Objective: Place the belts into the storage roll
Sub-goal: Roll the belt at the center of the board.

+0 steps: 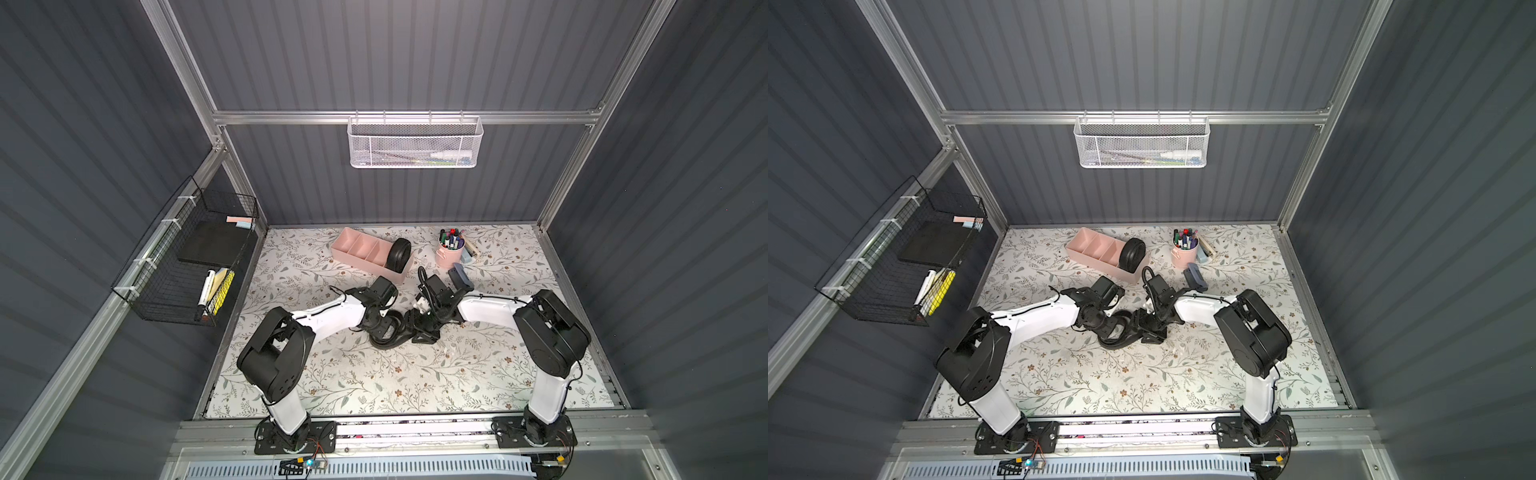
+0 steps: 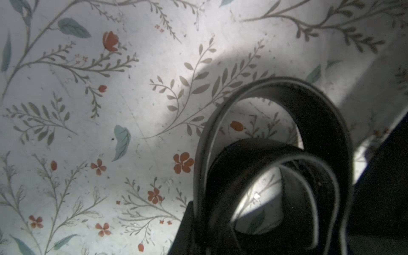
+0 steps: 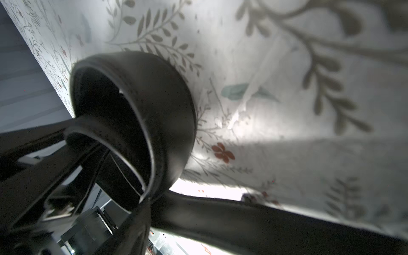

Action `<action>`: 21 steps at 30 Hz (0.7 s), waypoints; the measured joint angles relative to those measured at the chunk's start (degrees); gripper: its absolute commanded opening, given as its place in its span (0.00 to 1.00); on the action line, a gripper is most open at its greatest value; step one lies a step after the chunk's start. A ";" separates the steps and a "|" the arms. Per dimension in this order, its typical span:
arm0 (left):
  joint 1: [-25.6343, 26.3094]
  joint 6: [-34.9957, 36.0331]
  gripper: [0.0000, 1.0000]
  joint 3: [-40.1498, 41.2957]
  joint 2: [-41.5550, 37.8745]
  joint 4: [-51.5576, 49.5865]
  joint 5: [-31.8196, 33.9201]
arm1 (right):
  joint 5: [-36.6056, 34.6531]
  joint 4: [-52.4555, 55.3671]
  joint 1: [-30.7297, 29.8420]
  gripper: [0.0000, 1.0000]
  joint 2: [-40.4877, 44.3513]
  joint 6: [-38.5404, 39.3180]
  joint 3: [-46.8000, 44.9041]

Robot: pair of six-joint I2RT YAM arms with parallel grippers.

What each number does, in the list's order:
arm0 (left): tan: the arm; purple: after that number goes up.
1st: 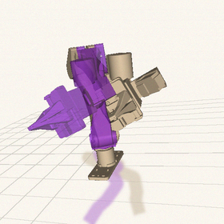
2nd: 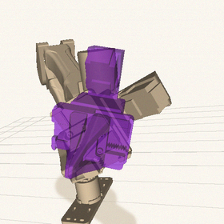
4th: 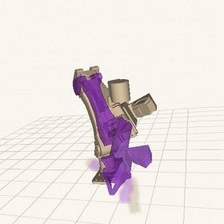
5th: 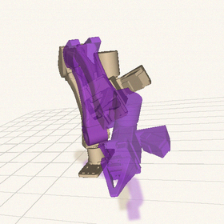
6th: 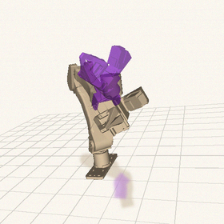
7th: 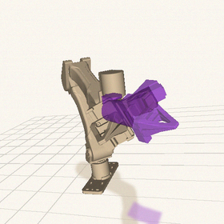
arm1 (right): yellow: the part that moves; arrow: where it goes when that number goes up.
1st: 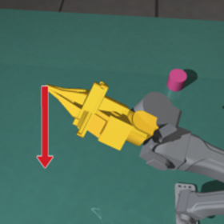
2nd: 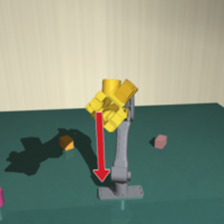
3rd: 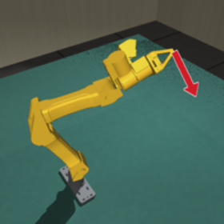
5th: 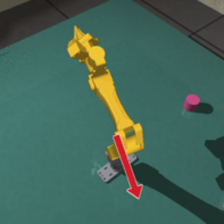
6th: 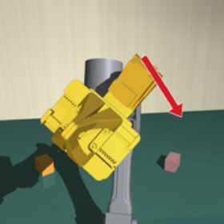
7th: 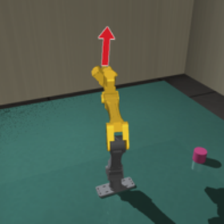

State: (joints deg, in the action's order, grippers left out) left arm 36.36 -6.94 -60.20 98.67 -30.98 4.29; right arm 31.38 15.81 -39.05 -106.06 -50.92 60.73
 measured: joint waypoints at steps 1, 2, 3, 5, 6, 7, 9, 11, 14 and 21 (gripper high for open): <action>0.13 0.28 0.00 0.11 -0.04 0.17 -0.13 | -0.68 -0.81 -0.07 0.76 0.98 -0.68 -1.05; 0.33 0.66 0.00 0.37 -0.15 0.50 -0.13 | -1.53 -1.88 -0.24 0.76 2.12 -1.62 -2.36; 0.50 0.98 0.00 0.66 -0.35 0.76 -0.28 | -1.97 -2.54 -0.33 0.76 2.82 -2.10 -3.32; 1.44 1.42 0.00 1.57 -1.20 1.03 -1.09 | -2.36 -3.06 -0.48 0.76 3.48 -3.48 -4.28; 2.16 1.64 0.00 1.97 -1.57 0.98 -1.51 | -2.54 -3.43 -0.63 0.75 3.43 -3.96 -4.28; 3.10 1.88 0.00 2.27 -1.84 0.94 -1.84 | -2.71 -3.63 -0.79 0.75 3.26 -4.37 -4.13; 5.18 2.19 0.00 2.62 -2.19 0.92 -2.34 | -3.17 -3.65 -1.29 0.74 2.73 -5.07 -3.48; 6.51 1.42 0.00 3.02 -2.43 1.11 -2.19 | -3.56 -2.80 -1.97 0.73 2.05 -5.60 -2.45; 6.47 0.85 0.00 3.28 -2.64 1.44 -2.34 | -4.68 -1.20 -2.86 0.69 1.62 -5.95 -1.40; 6.80 1.18 0.00 4.52 -3.76 2.21 -4.66 | -10.69 4.46 -5.66 0.55 1.57 -5.62 0.44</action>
State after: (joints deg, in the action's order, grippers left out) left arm 43.16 -5.76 -55.68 94.91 -28.77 -0.36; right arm 20.69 20.27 -44.71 -104.49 -56.53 61.17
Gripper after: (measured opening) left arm 0.158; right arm 0.580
